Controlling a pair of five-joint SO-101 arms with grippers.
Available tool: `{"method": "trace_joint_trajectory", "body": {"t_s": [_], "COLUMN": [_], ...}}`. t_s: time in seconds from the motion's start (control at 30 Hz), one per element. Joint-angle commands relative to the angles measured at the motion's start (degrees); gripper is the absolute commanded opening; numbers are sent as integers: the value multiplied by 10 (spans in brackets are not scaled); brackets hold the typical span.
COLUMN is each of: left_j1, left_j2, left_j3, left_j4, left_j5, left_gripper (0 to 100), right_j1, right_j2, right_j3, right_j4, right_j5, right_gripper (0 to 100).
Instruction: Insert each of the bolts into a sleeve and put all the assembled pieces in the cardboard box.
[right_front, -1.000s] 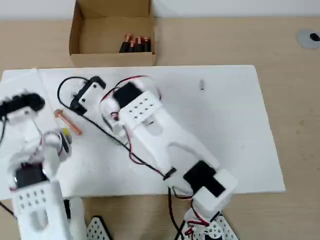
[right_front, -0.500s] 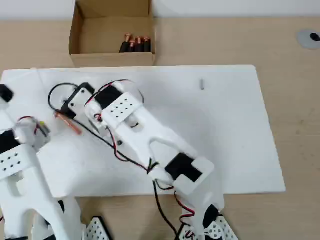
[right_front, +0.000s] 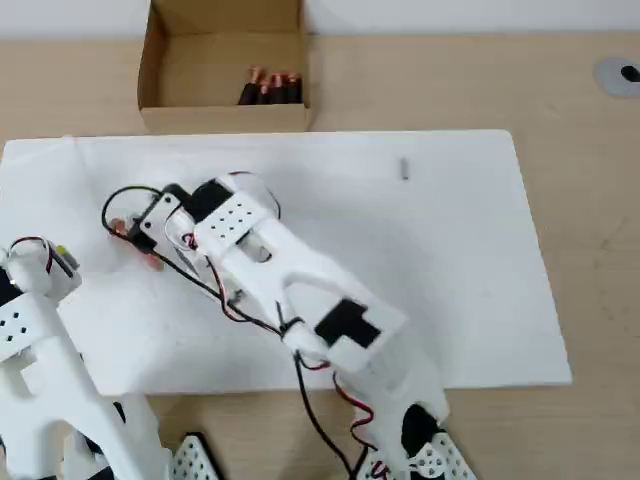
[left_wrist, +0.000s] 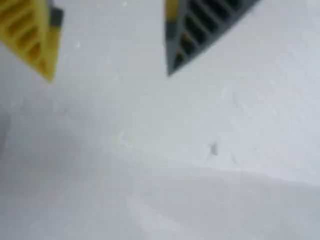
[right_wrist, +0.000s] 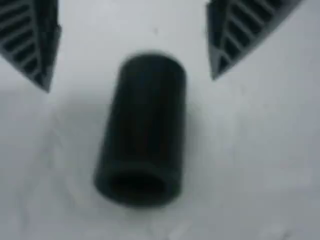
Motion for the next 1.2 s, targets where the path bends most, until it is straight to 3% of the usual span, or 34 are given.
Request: {"method": "trace_joint_trajectory", "body": {"t_s": [0.0,0.3,0.77,1.07,1.17], "left_j1": [-6,-5,-5,-5,-5], "left_j2": [2,3,6,6,6], "left_j3": [-32,-27,-27,-26,-26], "left_j4": [-4,-4,0,1,1], "left_j5": [-4,-4,-14,-32,-32], "left_gripper": [164,164,164,164,164], "right_j1": [-5,-7,-7,-13,-13], "right_j2": [15,38,127,131,131], "right_j3": [-40,-138,-135,-134,-135], "right_j4": [-5,18,34,37,49], "right_j5": [2,32,52,53,52], "right_gripper": [256,253,249,14,11]}}
